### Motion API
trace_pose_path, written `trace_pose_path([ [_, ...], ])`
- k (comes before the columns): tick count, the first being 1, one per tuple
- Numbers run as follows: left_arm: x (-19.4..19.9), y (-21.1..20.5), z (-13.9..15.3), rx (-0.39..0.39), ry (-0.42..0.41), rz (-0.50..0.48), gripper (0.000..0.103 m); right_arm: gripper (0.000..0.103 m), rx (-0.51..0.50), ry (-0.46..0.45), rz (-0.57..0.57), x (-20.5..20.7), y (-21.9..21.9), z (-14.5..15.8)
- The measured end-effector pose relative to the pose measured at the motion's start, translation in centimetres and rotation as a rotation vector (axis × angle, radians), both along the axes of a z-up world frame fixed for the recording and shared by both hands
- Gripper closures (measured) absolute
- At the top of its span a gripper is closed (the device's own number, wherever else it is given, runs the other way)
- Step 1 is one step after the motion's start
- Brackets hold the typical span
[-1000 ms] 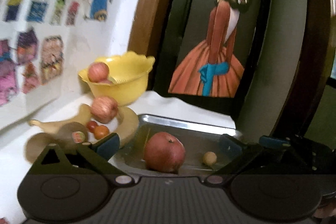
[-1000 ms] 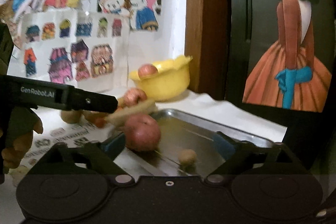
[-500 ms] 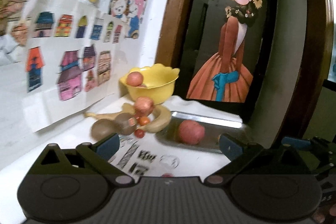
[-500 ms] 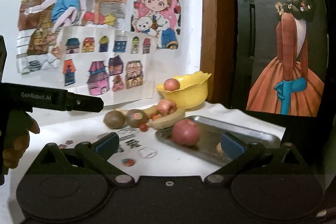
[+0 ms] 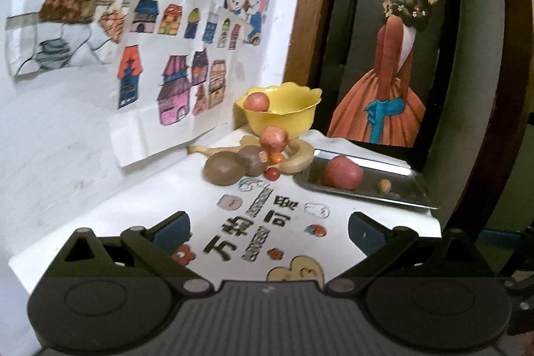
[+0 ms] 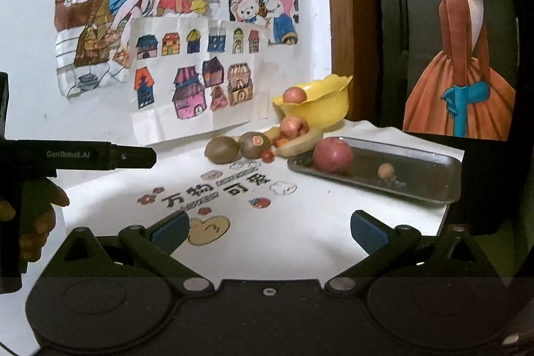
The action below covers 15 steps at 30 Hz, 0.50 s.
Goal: Organize fruits
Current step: 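Open both tools and lift them away from the tray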
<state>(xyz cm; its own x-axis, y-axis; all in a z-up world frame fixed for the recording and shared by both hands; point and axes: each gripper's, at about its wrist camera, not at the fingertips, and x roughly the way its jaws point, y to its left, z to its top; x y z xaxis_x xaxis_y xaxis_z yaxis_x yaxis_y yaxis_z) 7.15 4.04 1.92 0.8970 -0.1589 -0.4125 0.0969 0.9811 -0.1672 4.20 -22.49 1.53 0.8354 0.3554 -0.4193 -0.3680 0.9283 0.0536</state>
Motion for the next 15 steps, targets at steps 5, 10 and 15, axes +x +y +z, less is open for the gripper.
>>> trace_pose_path([
  [5, -0.7, 0.9, -0.2, 0.018, 0.023, 0.018, 0.000, 0.001, -0.026, 0.032, 0.014, 0.1, 0.6, -0.1],
  [10, -1.2, 1.6, 0.3, 0.054, 0.028, 0.032, 0.000, 0.001, -0.049, 0.045, 0.057, 0.6, 1.7, 0.4],
  [15, -0.9, 2.2, 1.5, 0.102, 0.018, 0.038, 0.000, 0.001, -0.047, 0.030, 0.126, 1.8, 2.6, 2.2],
])
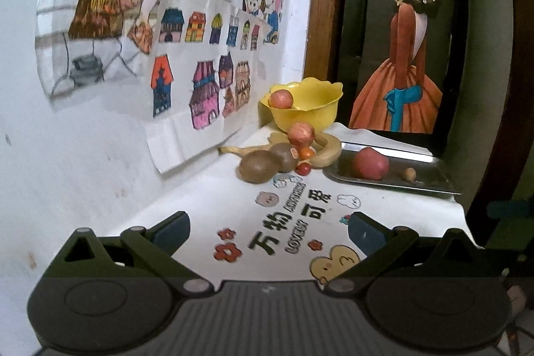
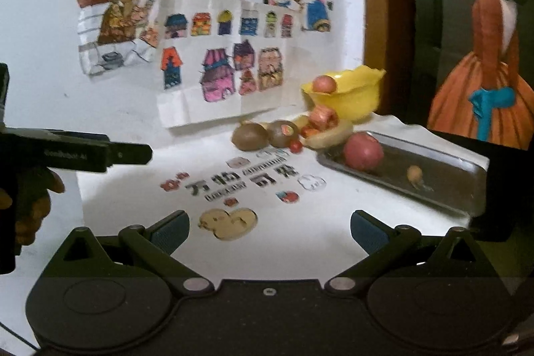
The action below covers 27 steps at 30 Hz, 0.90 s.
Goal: Organize fruits
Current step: 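Open both tools and lift them away from the tray, then grasp a brown kiwi with the left tool while the right tool grasps a red cherry tomato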
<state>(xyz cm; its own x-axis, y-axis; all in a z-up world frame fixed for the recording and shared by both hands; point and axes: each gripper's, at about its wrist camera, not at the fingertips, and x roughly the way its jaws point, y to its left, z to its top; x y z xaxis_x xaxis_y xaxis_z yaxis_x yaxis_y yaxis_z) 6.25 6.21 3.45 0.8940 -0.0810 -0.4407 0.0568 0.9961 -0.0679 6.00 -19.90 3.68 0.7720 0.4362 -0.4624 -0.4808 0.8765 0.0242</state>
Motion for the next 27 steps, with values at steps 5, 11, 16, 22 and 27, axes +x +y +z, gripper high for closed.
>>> trace_pose_path([
  [5, 1.3, 0.4, 1.5, 0.061, -0.011, 0.004, 0.000, 0.001, -0.032, -0.067, 0.068, 2.1, 0.9, 2.8],
  [11, 4.0, 0.6, 1.6, 0.132, -0.021, -0.012, 0.000, 0.001, -0.029, -0.157, 0.154, 6.2, 0.8, 5.3],
  [16, 7.6, 0.9, 0.2, 0.138, 0.003, -0.045, 0.000, 0.001, -0.049, -0.127, 0.185, 11.3, 1.2, 4.9],
  [22, 12.7, 1.5, -2.1, 0.117, 0.047, -0.078, 0.000, 0.002, -0.024, -0.002, 0.172, 17.5, 2.5, 1.5],
  [27, 16.2, 1.9, -3.5, 0.114, 0.077, -0.095, 0.000, 0.009, -0.050, 0.048, 0.173, 21.1, 4.3, -1.5],
])
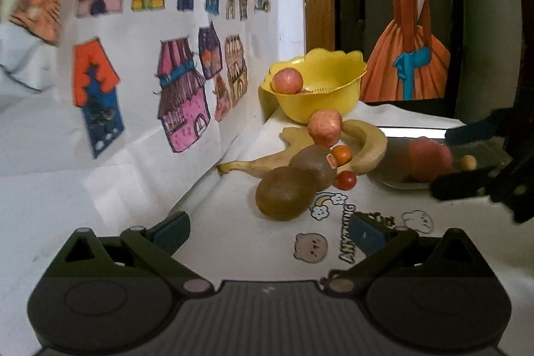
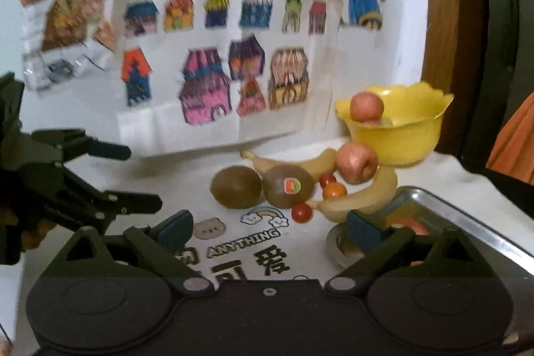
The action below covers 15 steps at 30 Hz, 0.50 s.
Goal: Organize fruits
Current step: 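Grasp a brown kiwi with the left tool while the right tool grasps a red cherry tomato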
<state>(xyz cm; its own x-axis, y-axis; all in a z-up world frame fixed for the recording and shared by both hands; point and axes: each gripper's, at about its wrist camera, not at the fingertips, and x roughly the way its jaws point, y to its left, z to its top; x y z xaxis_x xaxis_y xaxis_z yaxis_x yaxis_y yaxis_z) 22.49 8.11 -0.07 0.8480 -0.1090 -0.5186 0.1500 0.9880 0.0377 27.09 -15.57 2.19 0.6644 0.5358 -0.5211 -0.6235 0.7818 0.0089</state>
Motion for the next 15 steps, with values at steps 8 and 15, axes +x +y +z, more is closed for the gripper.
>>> trace_pose_path([
  [8, 4.4, 0.1, -1.6, -0.017, 0.025, -0.022, 0.000, 0.030, -0.099, 0.028, -0.019, 4.0, 2.3, -3.5],
  [15, 7.6, 0.3, -2.8, -0.040, 0.062, -0.020, 0.000, 0.042, -0.134, 0.040, -0.015, 6.3, 3.8, -5.3],
])
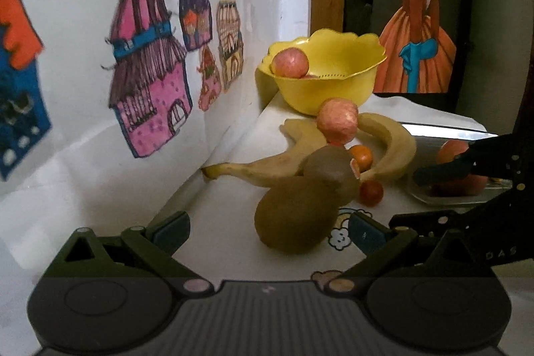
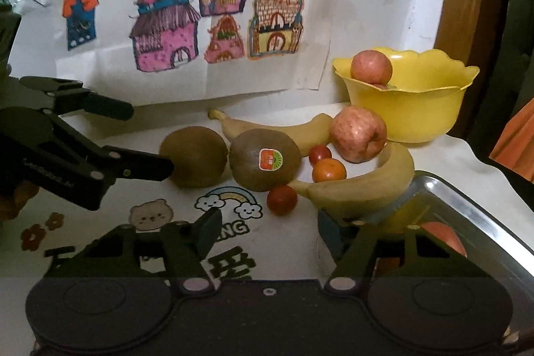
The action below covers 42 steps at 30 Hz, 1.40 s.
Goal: Organize fruits
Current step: 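Grasp a brown kiwi with the left tool while the right tool grasps a red cherry tomato, then carry the kiwi with the left tool over the tray while the right tool carries the tomato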
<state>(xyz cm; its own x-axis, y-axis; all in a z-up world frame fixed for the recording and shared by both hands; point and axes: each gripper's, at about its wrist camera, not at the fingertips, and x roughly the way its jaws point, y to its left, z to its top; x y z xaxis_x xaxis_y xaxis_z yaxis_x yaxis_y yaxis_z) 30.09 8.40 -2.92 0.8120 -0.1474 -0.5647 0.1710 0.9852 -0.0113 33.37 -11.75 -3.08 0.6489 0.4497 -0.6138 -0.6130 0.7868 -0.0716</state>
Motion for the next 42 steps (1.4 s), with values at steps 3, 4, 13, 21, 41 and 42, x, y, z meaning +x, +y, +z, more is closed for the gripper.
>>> trace_pose_path([
  [3, 0.8, 0.0, -0.6, -0.007, 0.011, -0.008, 0.000, 0.045, -0.002, 0.010, 0.004, 0.8, 0.5, -0.7],
  [4, 1.0, 0.0, -0.7, -0.008, 0.015, -0.013, 0.001, 0.047, -0.006, 0.011, 0.003, 1.1, 0.6, -0.9],
  [13, 2.5, -0.5, -1.3, -0.021, 0.040, -0.049, 0.012, 0.057, 0.013, 0.038, -0.005, 2.9, 0.9, -1.8],
  [21, 3.8, -0.8, -1.7, -0.055, 0.068, -0.061, 0.022, 0.063, 0.029, 0.041, -0.009, 3.4, 1.0, -1.9],
  [41, 3.1, -1.0, -1.9, -0.104, 0.078, -0.018, 0.036, 0.077, 0.064, 0.056, -0.014, 2.8, 0.5, -1.9],
  [42, 3.0, -1.0, -1.9, -0.103, 0.076, -0.017, 0.036, 0.077, 0.067, 0.055, -0.012, 2.6, 0.3, -1.8],
])
